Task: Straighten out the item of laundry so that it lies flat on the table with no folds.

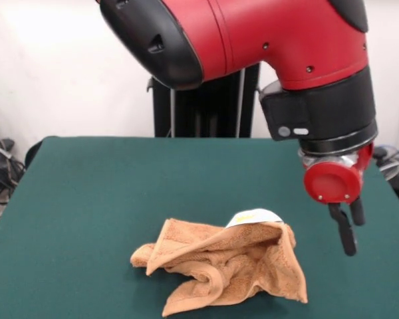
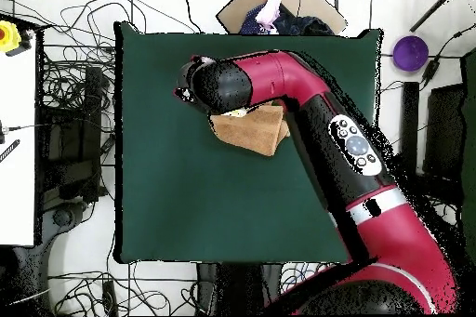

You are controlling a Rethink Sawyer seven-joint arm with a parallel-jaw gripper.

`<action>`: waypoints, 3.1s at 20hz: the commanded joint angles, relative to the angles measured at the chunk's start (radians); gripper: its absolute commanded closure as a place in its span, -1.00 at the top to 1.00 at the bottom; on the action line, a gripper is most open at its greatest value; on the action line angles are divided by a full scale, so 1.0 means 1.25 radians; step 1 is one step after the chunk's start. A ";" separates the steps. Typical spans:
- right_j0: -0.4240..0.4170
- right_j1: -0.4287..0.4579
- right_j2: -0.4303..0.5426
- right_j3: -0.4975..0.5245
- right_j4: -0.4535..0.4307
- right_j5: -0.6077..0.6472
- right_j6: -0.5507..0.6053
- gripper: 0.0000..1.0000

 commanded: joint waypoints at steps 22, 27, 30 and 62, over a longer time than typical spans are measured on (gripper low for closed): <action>0.006 0.035 -0.080 -0.103 -0.056 0.255 -0.144 1.00; 0.010 0.034 -0.084 -0.128 -0.057 0.277 -0.150 1.00; 0.008 0.031 -0.090 -0.131 -0.062 0.286 -0.152 1.00; 0.015 0.073 -0.148 -0.156 -0.127 0.434 -0.170 1.00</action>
